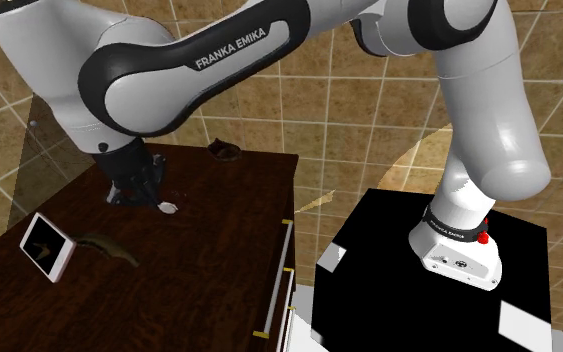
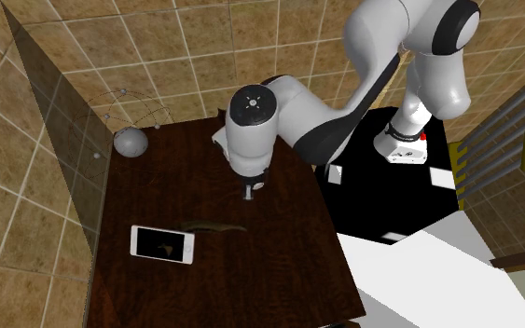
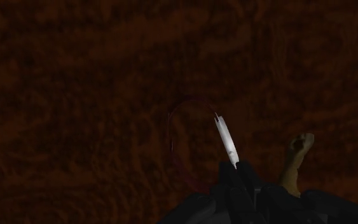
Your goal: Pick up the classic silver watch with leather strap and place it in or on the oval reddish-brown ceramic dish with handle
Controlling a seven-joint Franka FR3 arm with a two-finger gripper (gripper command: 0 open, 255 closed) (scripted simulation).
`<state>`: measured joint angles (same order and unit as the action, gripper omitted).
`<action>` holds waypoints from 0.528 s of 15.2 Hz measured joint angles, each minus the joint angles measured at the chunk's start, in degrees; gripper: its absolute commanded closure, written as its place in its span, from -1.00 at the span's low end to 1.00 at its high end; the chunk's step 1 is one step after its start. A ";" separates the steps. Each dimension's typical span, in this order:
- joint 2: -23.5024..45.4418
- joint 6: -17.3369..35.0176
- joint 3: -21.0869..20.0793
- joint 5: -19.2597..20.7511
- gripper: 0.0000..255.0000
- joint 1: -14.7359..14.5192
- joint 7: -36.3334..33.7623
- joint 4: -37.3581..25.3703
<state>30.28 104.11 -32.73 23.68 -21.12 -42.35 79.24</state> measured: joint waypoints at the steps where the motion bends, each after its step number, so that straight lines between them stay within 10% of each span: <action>1: -0.06 -0.77 -0.06 -0.08 1.00 -0.17 0.09 -0.74; 8: -2.57 -1.26 0.11 -1.48 1.00 3.44 3.91 0.45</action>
<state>27.71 102.85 -32.62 22.20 -17.68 -38.44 79.69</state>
